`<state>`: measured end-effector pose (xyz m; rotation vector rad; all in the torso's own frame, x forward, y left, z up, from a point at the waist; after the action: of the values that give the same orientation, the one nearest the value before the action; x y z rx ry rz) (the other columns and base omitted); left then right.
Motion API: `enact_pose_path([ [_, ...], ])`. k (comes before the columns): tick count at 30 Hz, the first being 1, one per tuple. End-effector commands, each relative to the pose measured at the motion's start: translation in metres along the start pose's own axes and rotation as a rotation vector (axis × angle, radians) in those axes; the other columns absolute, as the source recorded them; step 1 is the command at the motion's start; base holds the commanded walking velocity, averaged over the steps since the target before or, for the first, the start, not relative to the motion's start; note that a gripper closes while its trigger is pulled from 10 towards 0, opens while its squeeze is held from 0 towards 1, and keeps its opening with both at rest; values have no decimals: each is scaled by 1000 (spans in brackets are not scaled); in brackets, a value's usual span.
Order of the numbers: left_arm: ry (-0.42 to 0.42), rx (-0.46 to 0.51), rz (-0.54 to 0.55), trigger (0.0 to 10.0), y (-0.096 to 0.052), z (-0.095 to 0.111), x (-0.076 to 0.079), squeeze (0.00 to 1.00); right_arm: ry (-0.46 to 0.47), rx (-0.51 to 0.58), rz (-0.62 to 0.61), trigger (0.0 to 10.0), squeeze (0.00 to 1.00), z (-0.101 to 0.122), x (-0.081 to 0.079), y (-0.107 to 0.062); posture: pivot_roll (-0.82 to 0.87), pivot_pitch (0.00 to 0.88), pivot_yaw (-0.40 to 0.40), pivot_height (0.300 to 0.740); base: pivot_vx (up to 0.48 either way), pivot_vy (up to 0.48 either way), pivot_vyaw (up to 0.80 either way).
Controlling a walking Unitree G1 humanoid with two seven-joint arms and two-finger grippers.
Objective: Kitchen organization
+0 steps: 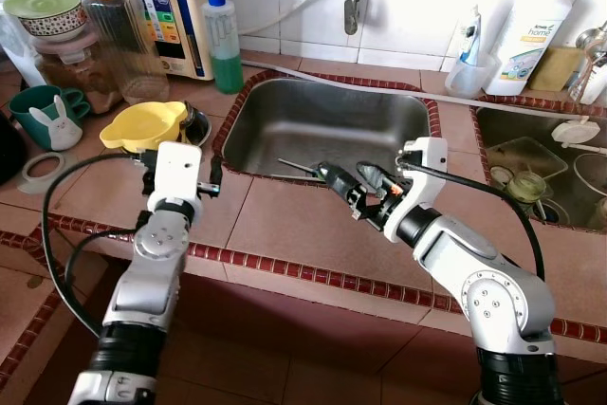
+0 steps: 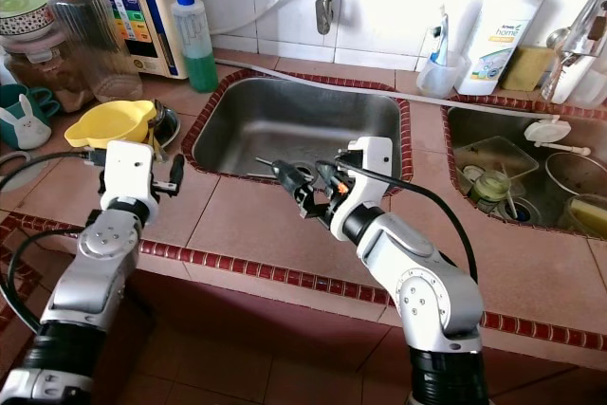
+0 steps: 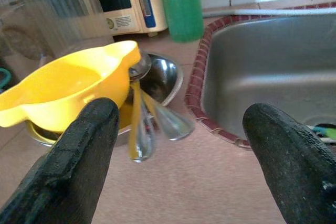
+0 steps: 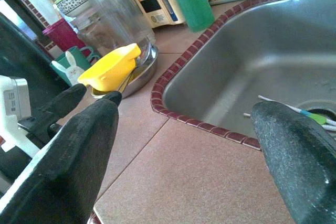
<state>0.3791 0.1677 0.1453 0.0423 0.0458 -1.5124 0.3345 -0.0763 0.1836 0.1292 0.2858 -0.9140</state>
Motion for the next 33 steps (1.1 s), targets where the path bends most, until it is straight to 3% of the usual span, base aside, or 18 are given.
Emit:
enact_pose_path([
  [1,12,8,21,10000,-4,2,-1,0,-3,9,28,10000,0,5,-6,0,12,78,29,740,0,0,0],
  [7,61,-7,-1,10000,-8,-8,3,0,-4,0,42,10000,0,4,-8,1,11,76,20,740,0,0,0],
  [9,-16,-28,12,10000,-6,-11,0,0,6,2,52,10000,0,5,-10,2,10,74,19,740,0,0,0],
  [10,-16,-28,12,10000,-6,-11,0,0,6,2,52,10000,0,5,-10,2,10,74,19,740,0,0,0],
  [11,-78,-30,12,10000,-3,-10,1,0,8,1,52,10000,0,5,-10,2,9,74,19,740,0,0,0],
  [14,-110,-9,-9,10000,1,-4,7,0,9,2,53,10000,0,5,-10,2,9,74,18,740,0,0,0],
  [21,0,-36,-75,10000,15,-7,16,0,28,16,71,10000,0,4,-18,5,-1,75,24,740,0,0,0],
  [33,67,-61,-57,10000,29,-14,-2,0,41,21,76,10000,0,3,-21,3,-8,82,31,740,0,0,0],
])
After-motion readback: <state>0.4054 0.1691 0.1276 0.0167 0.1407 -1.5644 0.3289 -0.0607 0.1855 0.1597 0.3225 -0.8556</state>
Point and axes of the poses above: a point about 5 cm out from each wrist's last joint towards the gripper, its own y axis pointing out of the wrist towards the gripper, its own z axis along the axis of the wrist's last joint, x = y × z, the point moved 5 cm from there along y, pointing out of the wrist towards the gripper, and after that the axes turned 8 degrees about -y, right-handed, at the moved point
